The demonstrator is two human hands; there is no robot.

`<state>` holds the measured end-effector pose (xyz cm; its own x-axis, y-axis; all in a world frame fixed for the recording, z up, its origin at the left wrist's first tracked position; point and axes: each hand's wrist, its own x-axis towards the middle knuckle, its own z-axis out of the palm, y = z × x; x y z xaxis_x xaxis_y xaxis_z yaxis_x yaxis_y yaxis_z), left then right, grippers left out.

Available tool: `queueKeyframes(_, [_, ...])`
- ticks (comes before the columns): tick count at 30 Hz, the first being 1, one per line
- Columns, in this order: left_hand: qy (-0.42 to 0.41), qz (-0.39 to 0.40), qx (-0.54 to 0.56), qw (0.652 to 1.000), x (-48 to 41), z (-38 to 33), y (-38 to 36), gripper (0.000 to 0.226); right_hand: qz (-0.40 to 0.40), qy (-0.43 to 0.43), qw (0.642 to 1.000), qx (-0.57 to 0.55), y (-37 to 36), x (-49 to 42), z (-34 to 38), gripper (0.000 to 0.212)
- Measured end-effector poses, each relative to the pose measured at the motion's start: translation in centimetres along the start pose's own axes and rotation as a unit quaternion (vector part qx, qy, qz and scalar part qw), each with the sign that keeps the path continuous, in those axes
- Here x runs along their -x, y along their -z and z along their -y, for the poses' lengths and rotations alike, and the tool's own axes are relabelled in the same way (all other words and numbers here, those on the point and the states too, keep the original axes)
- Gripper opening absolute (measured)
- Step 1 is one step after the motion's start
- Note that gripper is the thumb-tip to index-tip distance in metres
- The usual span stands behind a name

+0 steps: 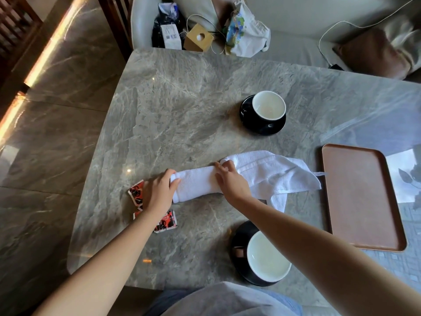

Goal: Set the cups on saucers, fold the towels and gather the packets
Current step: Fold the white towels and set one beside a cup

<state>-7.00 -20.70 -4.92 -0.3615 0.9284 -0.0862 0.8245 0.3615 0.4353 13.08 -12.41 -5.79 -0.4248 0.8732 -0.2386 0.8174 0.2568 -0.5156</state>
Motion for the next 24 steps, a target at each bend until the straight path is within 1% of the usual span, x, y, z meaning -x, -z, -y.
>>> queueKeyframes(2, [0.000,0.014,-0.006,1.000,-0.2,0.0,0.3,0.024,0.003,-0.001,1.000,-0.003,0.0,-0.1,0.0,0.040])
queueKeyframes(3, [0.009,0.025,0.008,1.000,-0.3,-0.1,0.4,0.024,0.005,-0.004,1.000,-0.011,0.1,-0.2,0.1,0.040])
queueKeyframes(6, [0.088,0.074,0.083,0.990,-0.4,-0.7,0.7,0.029,0.017,-0.041,0.998,-0.046,1.1,-0.4,0.3,0.041])
queueKeyframes(8, [0.142,0.098,0.134,0.976,-0.1,-0.7,0.9,0.037,0.004,-0.049,0.997,-0.056,2.3,0.0,0.2,0.047])
queueKeyframes(10, [0.175,0.109,0.193,0.959,0.3,-0.6,1.3,0.047,-0.037,0.007,0.999,-0.023,3.6,0.8,0.4,0.048])
queueKeyframes(12, [0.194,0.129,0.214,0.949,0.5,-0.8,1.5,0.051,-0.056,0.099,0.993,0.031,4.5,1.6,1.1,0.046])
queueKeyframes(14, [0.214,0.168,0.219,0.937,0.4,-1.5,1.8,0.044,-0.016,0.163,0.984,0.071,4.4,1.9,2.3,0.045])
queueKeyframes(16, [0.244,0.188,0.244,0.920,0.2,-2.5,1.9,0.044,0.031,0.187,0.977,0.101,3.5,2.0,3.2,0.048])
queueKeyframes(17, [0.268,0.188,0.265,0.907,0.0,-2.9,2.0,0.049,0.044,0.180,0.977,0.106,3.0,2.0,3.3,0.049])
queueKeyframes(20, [0.354,0.166,0.345,0.853,0.1,-3.3,1.8,0.062,0.062,0.132,0.984,0.101,2.3,1.6,3.0,0.050])
queueKeyframes(22, [0.393,0.146,0.400,0.815,0.3,-3.5,1.7,0.061,0.068,0.128,0.984,0.107,1.9,1.4,2.8,0.049])
queueKeyframes(24, [0.416,0.118,0.468,0.771,0.3,-4.0,1.7,0.052,0.070,0.126,0.984,0.107,1.7,1.4,2.7,0.048])
